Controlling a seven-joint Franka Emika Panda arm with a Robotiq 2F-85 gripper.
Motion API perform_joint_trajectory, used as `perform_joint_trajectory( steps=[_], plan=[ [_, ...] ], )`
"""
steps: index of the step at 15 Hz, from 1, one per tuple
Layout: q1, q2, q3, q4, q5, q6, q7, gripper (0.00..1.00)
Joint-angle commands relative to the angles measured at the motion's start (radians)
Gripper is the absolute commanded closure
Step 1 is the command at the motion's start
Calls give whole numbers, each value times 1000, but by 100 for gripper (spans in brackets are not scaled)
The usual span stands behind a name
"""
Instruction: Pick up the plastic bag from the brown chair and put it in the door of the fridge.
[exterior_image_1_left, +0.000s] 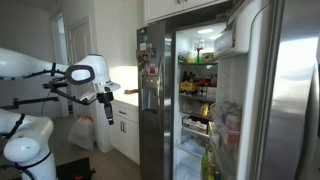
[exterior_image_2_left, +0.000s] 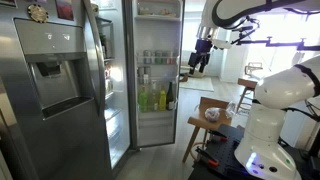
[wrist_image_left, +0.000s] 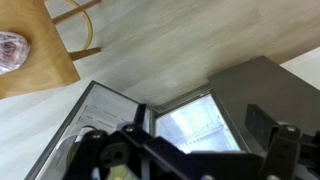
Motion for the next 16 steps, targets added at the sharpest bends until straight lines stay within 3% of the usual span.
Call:
perform_joint_trajectory(
  steps=[1,5,16],
  plan=[
    [-3,1,2,3,2,-3,-2,0],
    [-3,1,2,3,2,-3,-2,0],
    [-178,191,30,58,-4,199,295,0]
  ],
)
